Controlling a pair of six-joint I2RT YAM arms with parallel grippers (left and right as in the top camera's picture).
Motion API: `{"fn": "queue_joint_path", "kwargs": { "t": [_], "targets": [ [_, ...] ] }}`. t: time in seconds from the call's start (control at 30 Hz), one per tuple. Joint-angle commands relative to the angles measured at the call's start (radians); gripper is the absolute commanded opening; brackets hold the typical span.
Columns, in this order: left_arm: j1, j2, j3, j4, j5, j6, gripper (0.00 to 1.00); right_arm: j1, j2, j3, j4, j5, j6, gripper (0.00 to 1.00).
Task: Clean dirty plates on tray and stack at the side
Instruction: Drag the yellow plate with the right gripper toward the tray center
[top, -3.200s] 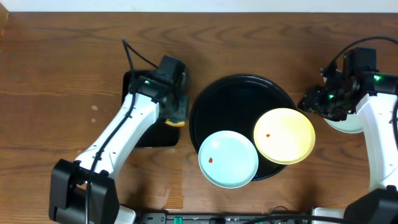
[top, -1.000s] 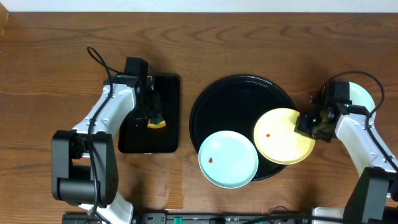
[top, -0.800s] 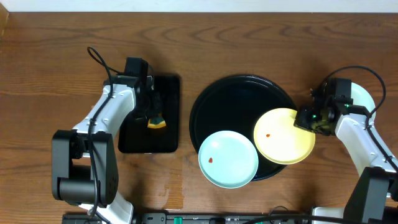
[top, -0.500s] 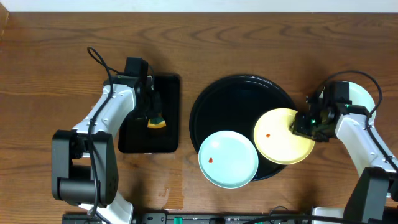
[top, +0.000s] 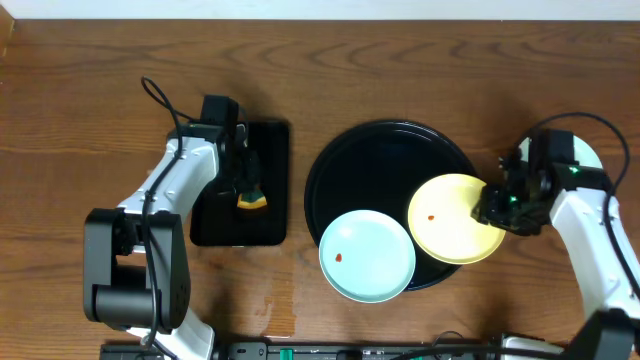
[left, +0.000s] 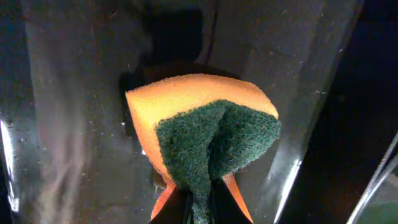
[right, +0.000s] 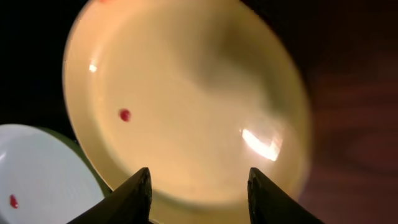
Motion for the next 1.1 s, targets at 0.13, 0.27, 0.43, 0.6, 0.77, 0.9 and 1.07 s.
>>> {"fn": "queue_joint_path", "kwargs": {
  "t": [0.13,0.27,0.43,0.6,0.77,0.9,1.07],
  "targets": [
    [0.002,0.008,-0.035,0.010,-0.010,0.013,0.08,-0.013,0.001,-0.053,0.003,0.175,0.101,0.38],
    [0.002,0.008,-0.035,0.021,-0.010,0.013,0.08,-0.013,0.025,-0.142,0.079,0.169,0.126,0.39],
    [0.002,0.008,-0.035,0.025,-0.010,0.013,0.08,-0.012,0.029,-0.192,0.148,0.162,0.161,0.24],
    [0.002,0.008,-0.035,0.025,-0.010,0.013,0.08,-0.013,0.028,-0.192,0.226,0.138,0.167,0.01],
    [0.002,0.008,-0.035,0.025,-0.010,0.013,0.08,-0.011,0.028,-0.165,0.298,0.113,0.164,0.01],
    [0.002,0.008,-0.035,0.025,-0.010,0.013,0.08,-0.010,0.028,-0.148,0.373,0.039,0.157,0.01],
    [0.002,0.008,-0.035,0.028,-0.010,0.013,0.08,0.016,0.028,-0.148,0.476,-0.015,0.174,0.01]
  ]
}}
